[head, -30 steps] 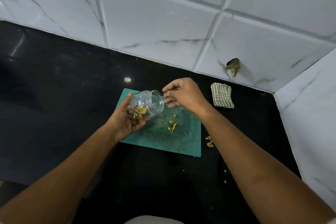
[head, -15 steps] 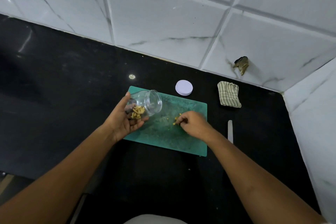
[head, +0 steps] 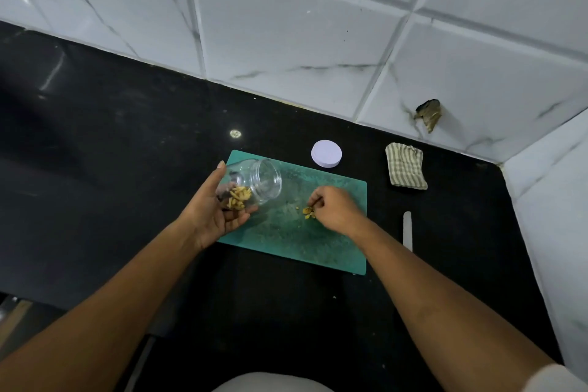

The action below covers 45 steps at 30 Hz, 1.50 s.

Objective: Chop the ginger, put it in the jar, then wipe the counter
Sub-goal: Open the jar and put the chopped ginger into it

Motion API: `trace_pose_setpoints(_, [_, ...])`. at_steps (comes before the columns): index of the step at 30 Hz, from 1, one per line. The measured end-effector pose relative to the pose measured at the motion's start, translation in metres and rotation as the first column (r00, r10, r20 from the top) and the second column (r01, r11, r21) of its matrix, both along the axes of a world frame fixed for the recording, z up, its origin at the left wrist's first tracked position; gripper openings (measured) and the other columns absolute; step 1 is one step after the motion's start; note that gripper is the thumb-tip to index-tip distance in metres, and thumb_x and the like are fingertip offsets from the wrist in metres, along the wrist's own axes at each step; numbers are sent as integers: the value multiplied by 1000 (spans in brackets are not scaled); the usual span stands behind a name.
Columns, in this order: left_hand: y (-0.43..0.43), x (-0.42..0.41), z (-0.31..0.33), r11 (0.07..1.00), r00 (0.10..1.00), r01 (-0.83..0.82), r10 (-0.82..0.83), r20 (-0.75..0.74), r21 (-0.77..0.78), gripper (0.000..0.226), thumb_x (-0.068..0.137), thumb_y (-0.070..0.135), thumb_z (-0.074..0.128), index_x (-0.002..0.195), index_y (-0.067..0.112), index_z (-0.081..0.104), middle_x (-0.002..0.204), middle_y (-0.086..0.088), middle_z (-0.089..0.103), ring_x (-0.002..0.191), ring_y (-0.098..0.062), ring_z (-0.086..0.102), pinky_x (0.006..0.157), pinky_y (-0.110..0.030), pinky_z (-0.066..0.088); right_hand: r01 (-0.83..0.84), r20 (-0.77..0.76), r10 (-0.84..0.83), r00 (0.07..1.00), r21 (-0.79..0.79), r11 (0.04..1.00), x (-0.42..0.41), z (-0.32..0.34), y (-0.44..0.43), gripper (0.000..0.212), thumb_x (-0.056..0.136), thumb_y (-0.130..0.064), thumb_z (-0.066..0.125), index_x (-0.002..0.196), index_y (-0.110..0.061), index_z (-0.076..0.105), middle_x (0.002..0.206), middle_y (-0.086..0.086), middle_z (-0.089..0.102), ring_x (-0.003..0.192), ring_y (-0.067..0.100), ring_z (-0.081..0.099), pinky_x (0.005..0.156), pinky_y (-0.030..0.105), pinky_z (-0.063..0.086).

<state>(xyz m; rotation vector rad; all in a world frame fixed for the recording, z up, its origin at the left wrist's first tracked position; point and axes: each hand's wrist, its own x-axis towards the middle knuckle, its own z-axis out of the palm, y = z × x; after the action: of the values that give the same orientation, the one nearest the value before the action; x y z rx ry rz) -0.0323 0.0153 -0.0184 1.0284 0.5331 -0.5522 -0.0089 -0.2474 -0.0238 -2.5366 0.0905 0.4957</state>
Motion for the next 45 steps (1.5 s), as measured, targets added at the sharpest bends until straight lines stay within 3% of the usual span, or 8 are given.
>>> trace_pose_setpoints(3, [2, -1, 1, 1000, 1000, 0, 0, 4, 1, 76, 87, 77, 55, 129, 15, 64, 133, -24, 65, 100, -28, 72, 65, -30, 63, 38, 25, -39, 999, 48, 998, 0, 0, -7, 24, 93, 1, 62, 95, -22, 69, 91, -3, 68, 84, 14, 65, 61, 15, 43])
trace_pose_setpoints(5, [2, -3, 1, 1000, 1000, -3, 3, 4, 0, 73, 87, 77, 55, 127, 16, 65, 132, -24, 65, 100, -29, 71, 66, -30, 63, 88, 22, -90, 996, 72, 994, 0, -1, -16, 15, 91, -13, 75, 95, -21, 63, 88, -2, 64, 83, 18, 64, 66, 25, 51])
trace_pose_setpoints(9, [-1, -4, 1, 1000, 1000, -2, 2, -12, -8, 77, 86, 77, 57, 130, 14, 63, 133, -24, 65, 97, -27, 73, 65, -30, 63, 106, -5, -107, 994, -42, 993, -6, -1, -10, 42, 79, -44, 87, 96, -18, 59, 93, 4, 65, 79, 26, 67, 68, 41, 57])
trace_pose_setpoints(17, [-9, -4, 3, 1000, 1000, 5, -5, 4, 3, 77, 87, 75, 56, 129, 11, 64, 120, -21, 69, 92, -27, 74, 62, -29, 63, -2, 135, 24, 991, -158, 988, -7, -1, 31, 14, 89, -10, 69, 102, -11, 66, 106, 9, 65, 95, 29, 64, 81, 37, 55])
trace_pose_setpoints(28, [-4, -11, 1, 1000, 1000, -3, 3, -2, 10, 77, 86, 77, 56, 130, 14, 64, 129, -23, 68, 93, -27, 74, 64, -30, 62, -27, 52, 41, 998, -248, 968, 4, -5, 41, 27, 85, 4, 63, 104, -13, 70, 105, 10, 69, 98, 31, 68, 89, 45, 60])
trace_pose_setpoints(34, [-5, -12, 3, 1000, 1000, 4, -4, 3, 4, 80, 84, 77, 58, 133, 12, 62, 132, -24, 66, 94, -27, 74, 63, -30, 63, 165, -12, -165, 986, 57, 985, 0, -7, 26, 21, 87, 5, 63, 78, -13, 63, 83, 8, 69, 70, 25, 71, 61, 38, 64])
trace_pose_setpoints(39, [-2, -12, 1, 1000, 1000, 1, -1, -8, 12, 82, 83, 78, 59, 131, 12, 64, 131, -22, 67, 96, -28, 74, 63, -31, 62, 589, -429, -406, 807, 540, 601, -9, 16, -16, 12, 92, 11, 62, 91, -1, 61, 81, 16, 65, 62, 20, 66, 55, 33, 62])
trace_pose_setpoints(45, [-15, -11, 1, 1000, 1000, 18, -18, -14, 20, 85, 77, 77, 62, 129, 9, 64, 114, -20, 72, 89, -28, 73, 59, -30, 61, 583, -418, -471, 776, 760, 287, -6, 56, -16, 15, 91, 11, 63, 85, -3, 62, 71, 14, 64, 59, 18, 64, 56, 30, 62])
